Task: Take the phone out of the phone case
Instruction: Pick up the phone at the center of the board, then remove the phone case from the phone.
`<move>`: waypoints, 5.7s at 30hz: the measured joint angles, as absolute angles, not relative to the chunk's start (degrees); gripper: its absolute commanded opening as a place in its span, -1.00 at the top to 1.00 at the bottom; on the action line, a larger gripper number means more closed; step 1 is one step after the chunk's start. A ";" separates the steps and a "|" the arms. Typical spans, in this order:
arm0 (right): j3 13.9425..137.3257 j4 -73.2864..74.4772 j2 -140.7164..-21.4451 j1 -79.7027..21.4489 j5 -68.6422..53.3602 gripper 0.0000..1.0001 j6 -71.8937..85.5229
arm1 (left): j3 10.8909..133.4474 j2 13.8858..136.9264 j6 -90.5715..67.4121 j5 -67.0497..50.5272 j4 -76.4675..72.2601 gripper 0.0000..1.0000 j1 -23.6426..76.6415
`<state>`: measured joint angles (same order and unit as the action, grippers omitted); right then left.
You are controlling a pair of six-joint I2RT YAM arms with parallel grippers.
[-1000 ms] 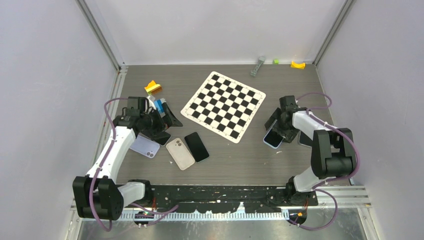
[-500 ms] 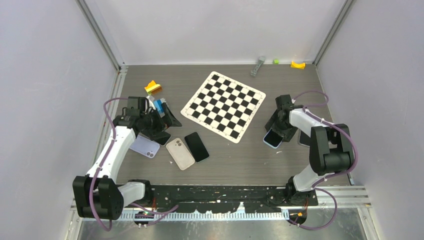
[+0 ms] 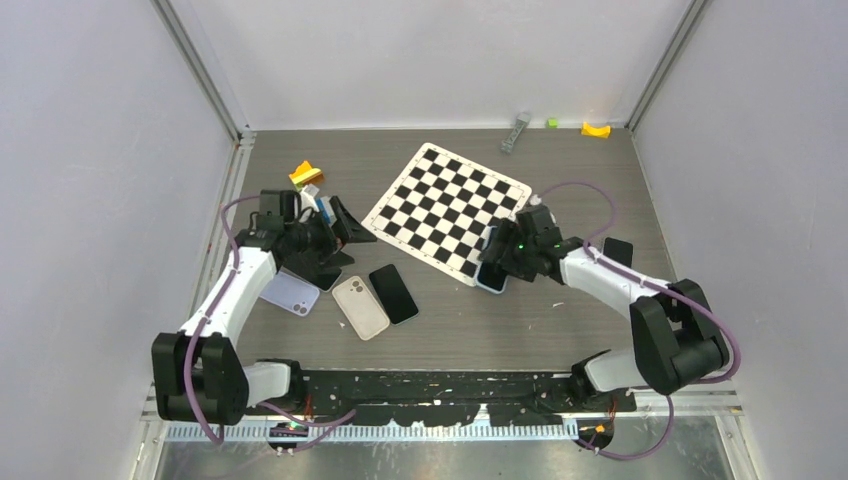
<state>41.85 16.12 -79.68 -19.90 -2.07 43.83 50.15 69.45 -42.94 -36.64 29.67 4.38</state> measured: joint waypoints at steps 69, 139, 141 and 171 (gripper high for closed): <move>59.90 -16.73 -69.43 -47.13 -10.33 -0.85 48.99 | 56.80 67.42 -100.60 -46.76 -25.26 1.00 1.02; 73.80 -7.25 -76.73 -46.89 -18.35 -0.63 40.18 | 44.56 67.48 -119.59 -41.65 -37.87 1.00 4.49; 73.80 -8.56 -76.73 -46.92 -18.59 -0.62 41.10 | 44.56 67.48 -119.59 -41.71 -37.87 1.00 4.47; 90.74 16.71 -83.29 -46.26 -23.66 0.03 22.00 | 44.66 67.48 -119.20 -42.30 -36.05 1.00 4.27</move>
<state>90.74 16.71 -83.29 -46.26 -23.66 22.00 44.66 67.48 -119.20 -42.30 -36.05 4.27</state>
